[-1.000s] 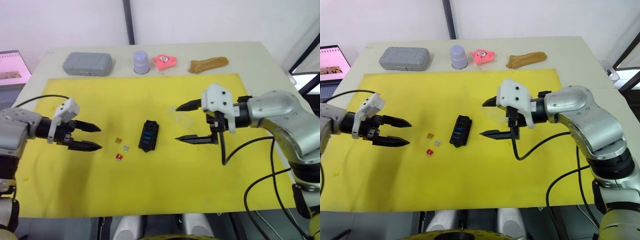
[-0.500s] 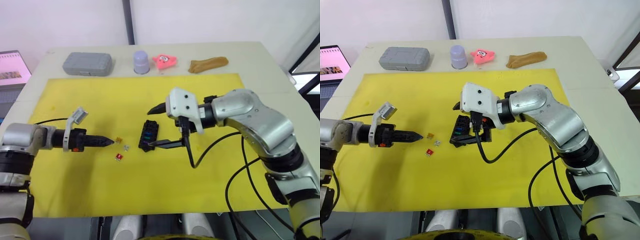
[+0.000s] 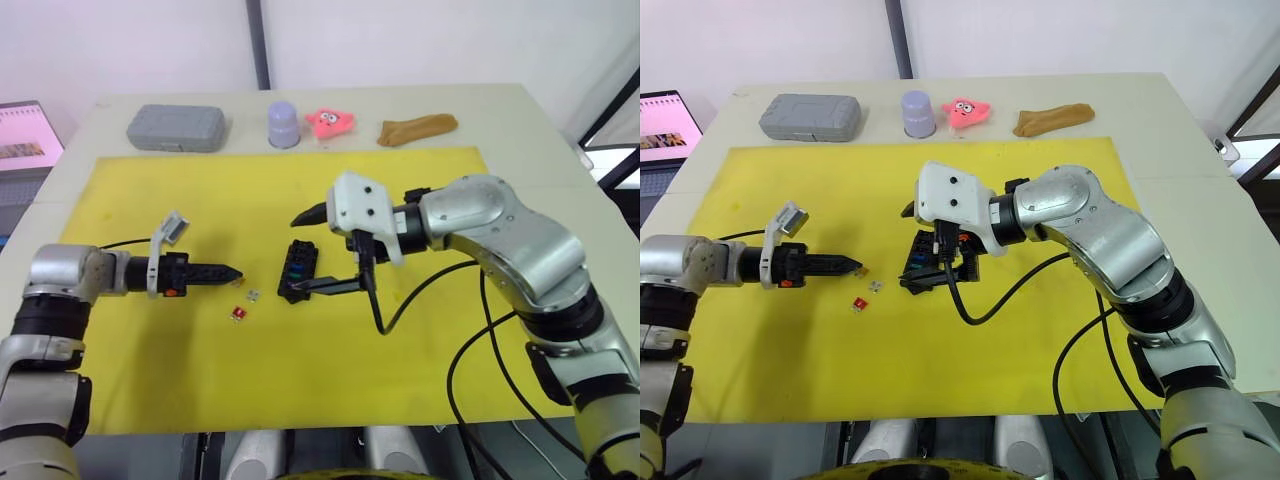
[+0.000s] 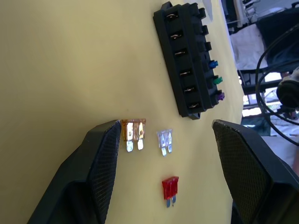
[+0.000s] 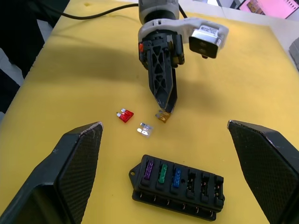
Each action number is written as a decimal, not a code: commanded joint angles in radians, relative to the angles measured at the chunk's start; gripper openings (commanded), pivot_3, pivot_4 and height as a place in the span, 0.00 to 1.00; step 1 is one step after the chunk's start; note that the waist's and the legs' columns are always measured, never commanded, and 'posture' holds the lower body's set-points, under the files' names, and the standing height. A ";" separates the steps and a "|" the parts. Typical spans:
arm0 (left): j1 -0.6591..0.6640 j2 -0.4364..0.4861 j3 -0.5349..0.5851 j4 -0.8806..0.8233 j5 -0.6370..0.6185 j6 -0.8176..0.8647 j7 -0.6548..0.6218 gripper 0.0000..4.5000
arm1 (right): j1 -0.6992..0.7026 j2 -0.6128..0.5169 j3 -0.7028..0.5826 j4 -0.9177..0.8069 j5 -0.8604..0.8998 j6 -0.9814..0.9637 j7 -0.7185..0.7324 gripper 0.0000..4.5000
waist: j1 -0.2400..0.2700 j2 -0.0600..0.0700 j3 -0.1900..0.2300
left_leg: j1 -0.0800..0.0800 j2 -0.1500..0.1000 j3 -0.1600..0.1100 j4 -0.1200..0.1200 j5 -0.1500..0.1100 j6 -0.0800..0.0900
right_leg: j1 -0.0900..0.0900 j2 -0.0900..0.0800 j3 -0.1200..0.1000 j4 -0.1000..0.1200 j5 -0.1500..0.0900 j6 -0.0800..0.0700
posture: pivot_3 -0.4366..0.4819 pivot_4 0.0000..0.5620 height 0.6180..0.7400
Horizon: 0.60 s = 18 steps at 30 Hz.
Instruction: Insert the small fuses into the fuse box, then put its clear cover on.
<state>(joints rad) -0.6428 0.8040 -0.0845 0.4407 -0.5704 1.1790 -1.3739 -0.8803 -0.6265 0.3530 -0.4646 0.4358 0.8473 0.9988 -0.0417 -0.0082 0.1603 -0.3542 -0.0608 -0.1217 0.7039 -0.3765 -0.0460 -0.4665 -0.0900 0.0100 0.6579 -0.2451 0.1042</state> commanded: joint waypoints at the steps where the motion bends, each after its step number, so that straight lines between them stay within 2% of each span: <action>1: -0.017 -0.008 -0.023 0.009 0.013 -0.023 -0.013 0.73 | -0.029 0.005 -0.013 -0.015 0.000 0.004 -0.006 1.00 | 0.000 0.000 0.000 | 0.000 0.000 0.000 0.000 0.000 0.000 | 0.000 0.000 0.000 0.000 0.000 0.000 | 0.48 0.27 1.00; 6: -0.009 -0.009 -0.058 0.020 0.033 -0.051 -0.037 0.73 | -0.030 0.002 -0.016 -0.020 0.000 0.011 -0.010 1.00 | 0.000 0.000 0.000 | 0.000 0.000 0.000 0.000 0.000 0.000 | 0.000 0.000 0.000 0.000 0.000 0.000 | 0.48 0.27 1.00; 9: -0.006 -0.004 -0.069 0.043 0.053 -0.074 -0.044 0.54 | -0.030 0.003 -0.017 -0.019 -0.001 0.013 -0.013 1.00 | -0.001 0.000 0.000 | 0.000 0.000 0.000 0.000 0.000 0.000 | 0.000 0.000 0.000 0.000 0.000 0.000 | 0.48 0.27 1.00; 10: -0.003 0.000 -0.075 0.054 0.066 -0.090 -0.046 0.44 | -0.030 0.003 -0.017 -0.020 -0.001 0.013 -0.014 1.00 | -0.001 0.000 0.000 | 0.000 0.000 0.000 0.000 0.000 0.000 | 0.000 0.000 0.000 0.000 0.000 0.000 | 0.48 0.27 1.00; 18: 0.003 0.007 -0.092 0.123 0.115 -0.160 -0.073 0.44 | -0.030 0.002 -0.017 -0.015 -0.005 0.006 -0.014 1.00 | -0.003 0.000 0.000 | 0.001 0.000 0.000 0.000 0.000 0.000 | 0.000 0.000 0.000 0.001 0.000 0.000 | 0.48 0.27 1.00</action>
<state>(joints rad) -0.6541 0.8019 -0.1540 0.5392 -0.4926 1.0286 -1.4560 -0.8882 -0.6266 0.3531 -0.4647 0.4337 0.8664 0.9883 -0.0450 -0.0081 0.1602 -0.3535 -0.0612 -0.1212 0.7038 -0.3765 -0.0460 -0.4667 -0.0901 0.0100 0.6590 -0.2451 0.1042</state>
